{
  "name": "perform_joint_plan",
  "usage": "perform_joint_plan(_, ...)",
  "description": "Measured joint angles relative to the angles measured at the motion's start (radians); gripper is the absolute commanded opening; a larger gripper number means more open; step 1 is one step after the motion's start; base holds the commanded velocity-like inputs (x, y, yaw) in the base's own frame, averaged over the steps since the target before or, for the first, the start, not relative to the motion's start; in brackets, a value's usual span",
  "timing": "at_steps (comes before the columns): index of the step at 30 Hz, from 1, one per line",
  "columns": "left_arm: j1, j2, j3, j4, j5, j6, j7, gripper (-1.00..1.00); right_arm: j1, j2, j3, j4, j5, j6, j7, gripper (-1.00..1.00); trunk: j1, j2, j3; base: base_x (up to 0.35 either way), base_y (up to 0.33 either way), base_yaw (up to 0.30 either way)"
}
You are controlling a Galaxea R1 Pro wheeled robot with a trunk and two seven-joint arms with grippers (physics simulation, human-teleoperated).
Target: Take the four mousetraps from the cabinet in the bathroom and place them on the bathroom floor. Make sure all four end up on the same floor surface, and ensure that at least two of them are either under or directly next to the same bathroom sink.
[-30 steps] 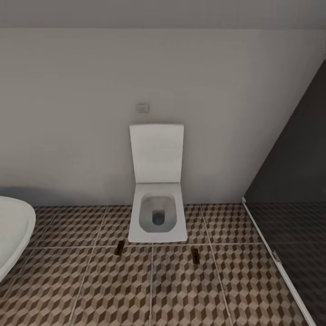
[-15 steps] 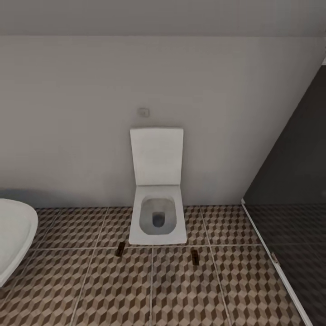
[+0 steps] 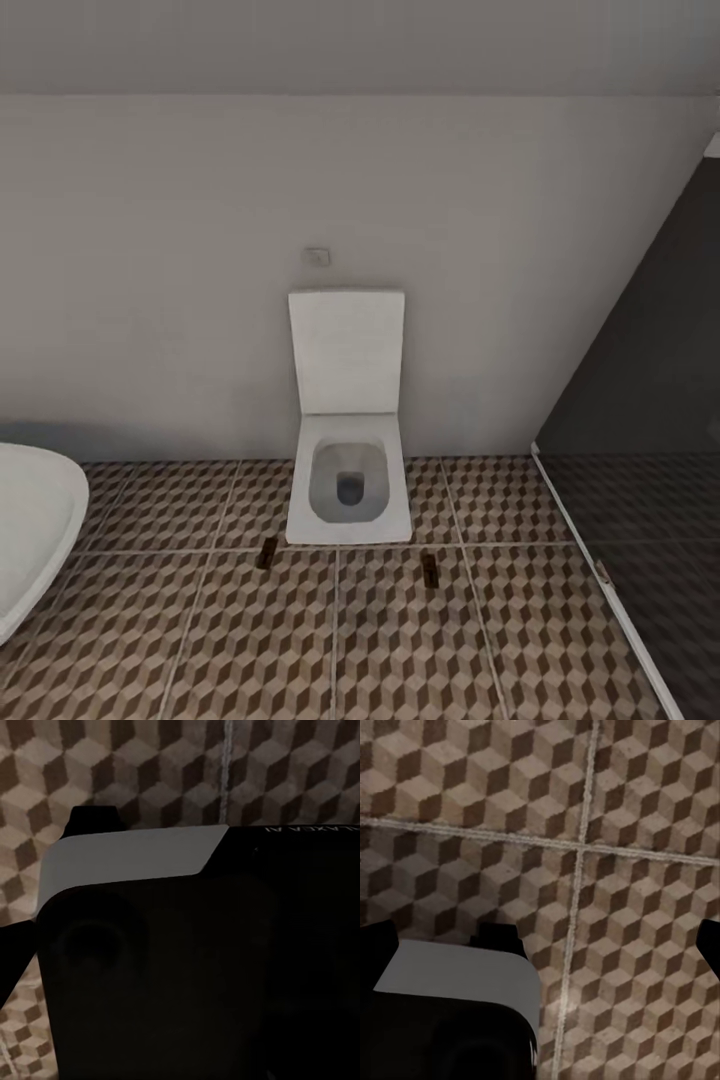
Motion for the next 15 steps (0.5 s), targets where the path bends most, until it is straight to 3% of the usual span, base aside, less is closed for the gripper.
perform_joint_plan(15,0.000,0.001,0.000,0.000,0.000,0.000,-0.001,1.00,0.005,0.000,0.000,0.001,-0.001,0.001,0.001,1.00,-0.058,0.105,0.047,0.000,0.000,0.000)
